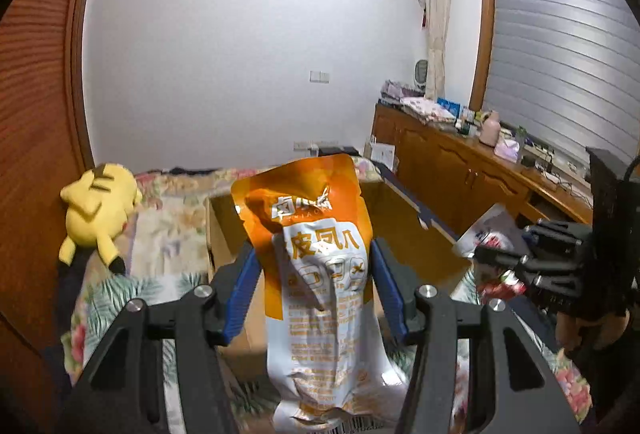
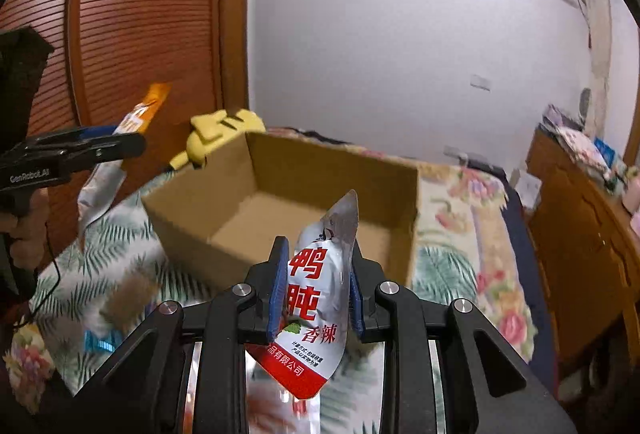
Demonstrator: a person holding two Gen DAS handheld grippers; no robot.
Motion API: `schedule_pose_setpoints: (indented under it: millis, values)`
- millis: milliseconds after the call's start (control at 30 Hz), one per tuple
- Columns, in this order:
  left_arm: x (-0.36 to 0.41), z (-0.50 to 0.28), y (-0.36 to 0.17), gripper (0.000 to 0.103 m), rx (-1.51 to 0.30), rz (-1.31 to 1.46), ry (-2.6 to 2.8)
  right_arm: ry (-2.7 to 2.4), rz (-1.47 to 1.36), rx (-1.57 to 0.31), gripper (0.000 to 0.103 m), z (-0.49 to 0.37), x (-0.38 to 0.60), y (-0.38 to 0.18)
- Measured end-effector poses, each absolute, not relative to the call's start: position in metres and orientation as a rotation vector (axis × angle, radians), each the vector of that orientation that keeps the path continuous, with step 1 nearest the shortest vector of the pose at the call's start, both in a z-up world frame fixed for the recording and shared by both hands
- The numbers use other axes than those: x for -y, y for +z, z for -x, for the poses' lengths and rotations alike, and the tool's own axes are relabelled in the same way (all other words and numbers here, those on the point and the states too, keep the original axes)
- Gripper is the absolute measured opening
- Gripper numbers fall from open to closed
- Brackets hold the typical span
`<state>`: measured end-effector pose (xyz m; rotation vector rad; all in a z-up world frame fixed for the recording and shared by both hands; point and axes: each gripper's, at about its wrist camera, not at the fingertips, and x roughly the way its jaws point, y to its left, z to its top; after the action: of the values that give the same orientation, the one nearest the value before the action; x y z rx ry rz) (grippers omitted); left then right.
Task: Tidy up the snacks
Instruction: 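Carry both packs into the cardboard box and open both tools, then move both tools back over the remaining snacks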
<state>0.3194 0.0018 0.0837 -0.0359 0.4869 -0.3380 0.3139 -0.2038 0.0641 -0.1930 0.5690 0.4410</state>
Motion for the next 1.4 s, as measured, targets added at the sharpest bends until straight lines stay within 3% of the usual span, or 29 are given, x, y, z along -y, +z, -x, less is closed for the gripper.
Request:
schedule_pose_setpoints:
  millis: [267,633,967,1200,1400]
  values:
    - [-0.007,-0.379,0.103,0.054,-0.460,0.039,-0.335,0.467,0.194,-0.555,0.025,-0.365,0.178,0.065]
    - [0.006,-0.438,0.059,0.055,-0.569,-0.012,-0.289,0.436,0.192,-0.613,0.025,-0.405,0.159,0.024]
    - [0.025,-0.440,0.036,0.062,-0.667,-0.061,-0.296,0.410,0.176,-0.667,0.027,-0.412,0.157,0.000]
    - [0.025,-0.430,0.032,0.068,-0.674,-0.070,-0.299,0.420,0.154,-0.698,0.041,-0.409,0.159,-0.004]
    - [0.016,-0.409,0.040,0.072,-0.650,-0.054,-0.308,0.426,0.149,-0.673,0.041,-0.388,0.158,0.007]
